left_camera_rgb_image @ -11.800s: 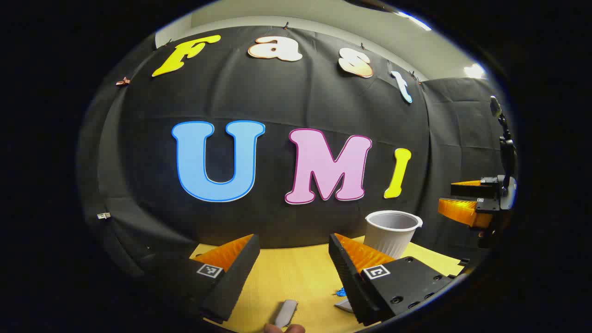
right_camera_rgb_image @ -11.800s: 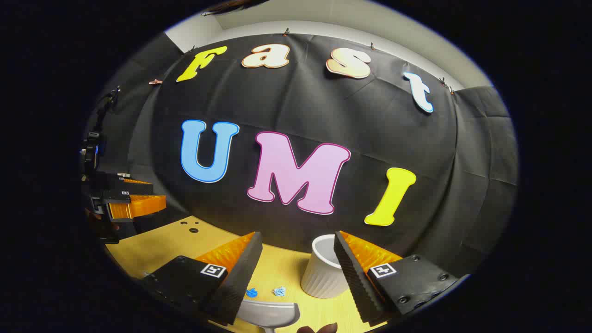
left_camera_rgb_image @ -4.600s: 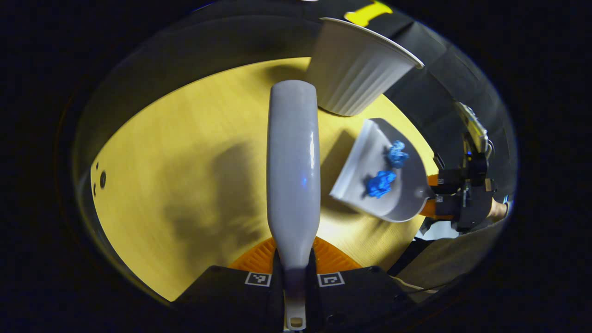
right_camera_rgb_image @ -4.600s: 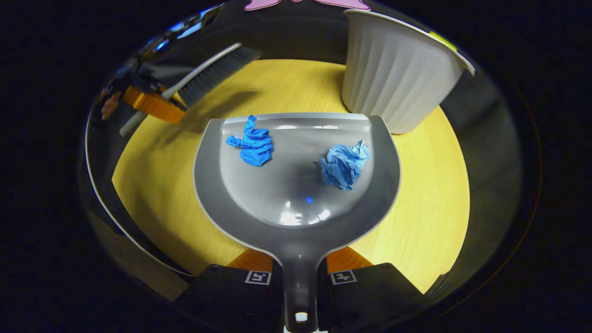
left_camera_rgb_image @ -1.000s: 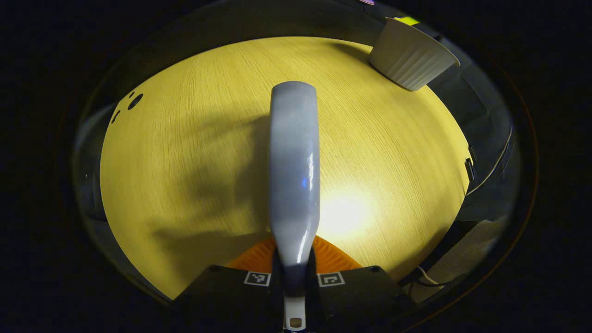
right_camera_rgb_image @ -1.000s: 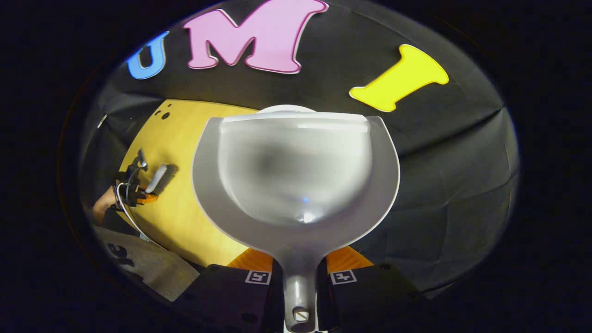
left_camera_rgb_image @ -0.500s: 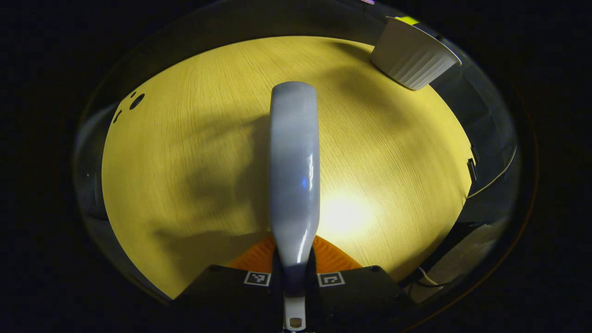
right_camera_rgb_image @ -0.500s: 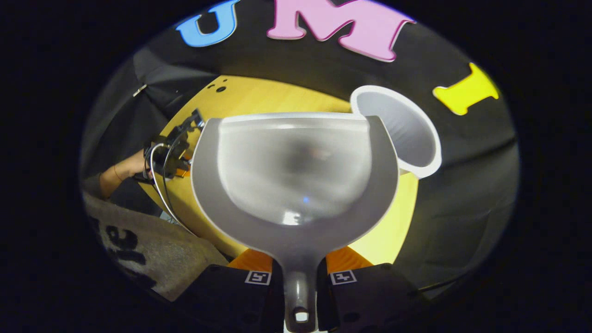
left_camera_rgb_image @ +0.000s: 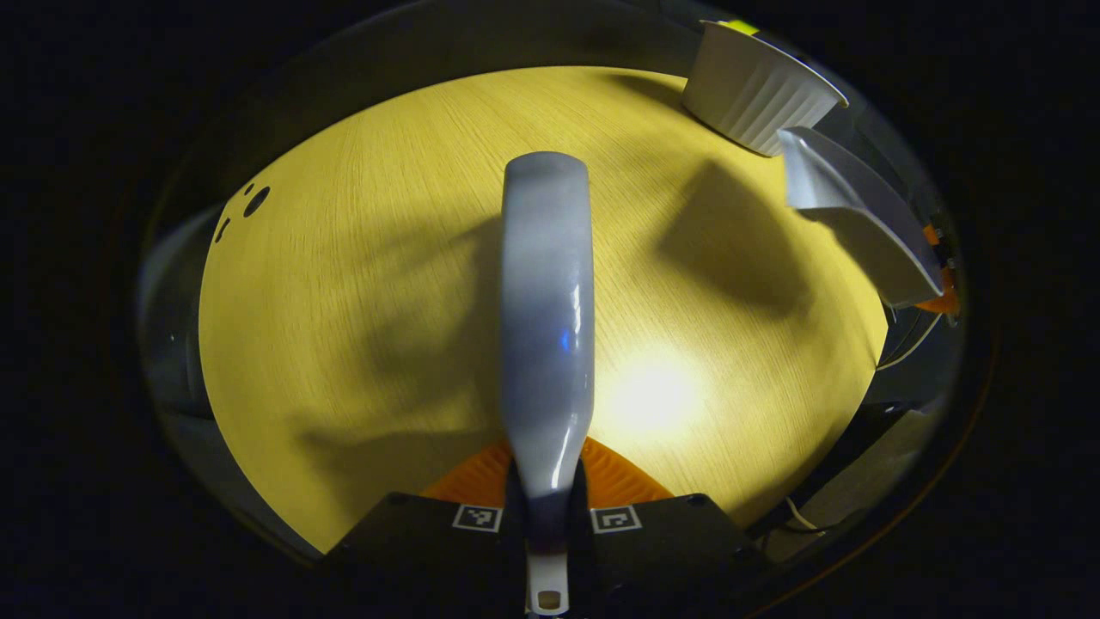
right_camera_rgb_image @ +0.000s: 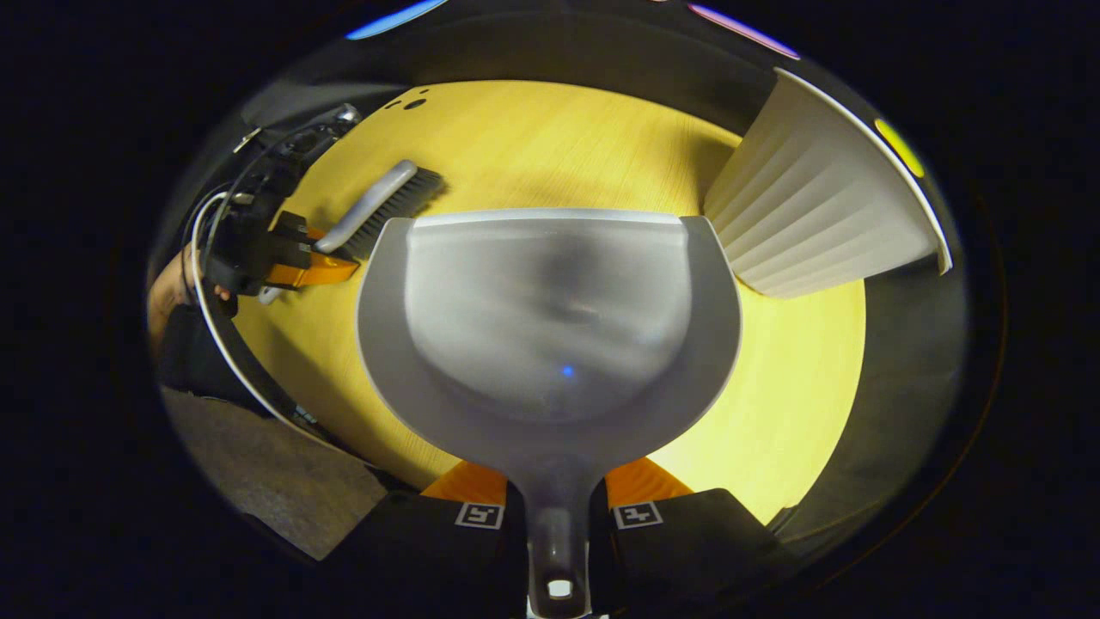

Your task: Pick up the small broom and dustpan from the desktop, sweep the trash into the dustpan with the broom, and then empty the trash into the garbage bin.

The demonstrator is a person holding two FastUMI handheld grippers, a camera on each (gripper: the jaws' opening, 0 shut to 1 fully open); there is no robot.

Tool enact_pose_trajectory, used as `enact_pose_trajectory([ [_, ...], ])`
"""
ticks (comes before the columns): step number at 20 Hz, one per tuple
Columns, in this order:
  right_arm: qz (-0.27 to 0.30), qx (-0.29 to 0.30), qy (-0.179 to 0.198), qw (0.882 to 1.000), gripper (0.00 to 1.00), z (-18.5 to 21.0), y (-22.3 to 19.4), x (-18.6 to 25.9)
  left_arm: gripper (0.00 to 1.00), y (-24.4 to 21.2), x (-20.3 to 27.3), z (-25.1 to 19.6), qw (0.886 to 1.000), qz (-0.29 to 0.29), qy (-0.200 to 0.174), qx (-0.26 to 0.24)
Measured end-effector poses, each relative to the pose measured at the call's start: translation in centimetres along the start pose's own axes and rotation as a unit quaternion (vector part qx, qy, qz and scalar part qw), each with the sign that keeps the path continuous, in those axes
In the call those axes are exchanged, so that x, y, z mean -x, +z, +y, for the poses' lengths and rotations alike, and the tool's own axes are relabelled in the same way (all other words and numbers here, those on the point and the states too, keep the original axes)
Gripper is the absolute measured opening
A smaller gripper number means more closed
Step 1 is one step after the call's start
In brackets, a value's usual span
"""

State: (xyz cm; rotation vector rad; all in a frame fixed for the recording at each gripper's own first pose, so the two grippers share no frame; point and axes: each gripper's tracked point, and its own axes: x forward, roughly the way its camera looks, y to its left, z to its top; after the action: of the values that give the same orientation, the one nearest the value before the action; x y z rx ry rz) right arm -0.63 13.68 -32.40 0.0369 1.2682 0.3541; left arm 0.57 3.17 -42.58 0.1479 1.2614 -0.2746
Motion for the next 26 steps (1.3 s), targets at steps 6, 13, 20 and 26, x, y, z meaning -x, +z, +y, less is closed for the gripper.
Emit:
enact_pose_trajectory([
  [6,0.012,-0.007,-0.017,1.000,0.31,0.2,0.4,-4.5,0.19,0.1,0.1,-0.2,1.000,-0.003,0.000,0.007],
  [13,0.020,-0.022,-0.018,0.999,0.31,0.5,0.1,-7.3,0.19,0.1,0.3,-0.1,1.000,0.006,0.001,0.006],
  [20,0.030,-0.043,0.013,0.999,0.37,1.9,-1.1,-8.3,0.24,0.2,0.5,0.0,1.000,0.019,0.007,0.005],
  [26,0.022,-0.048,0.028,0.998,0.60,2.2,-2.1,-7.5,0.25,0.0,0.7,-0.1,0.999,0.026,0.013,0.015],
])
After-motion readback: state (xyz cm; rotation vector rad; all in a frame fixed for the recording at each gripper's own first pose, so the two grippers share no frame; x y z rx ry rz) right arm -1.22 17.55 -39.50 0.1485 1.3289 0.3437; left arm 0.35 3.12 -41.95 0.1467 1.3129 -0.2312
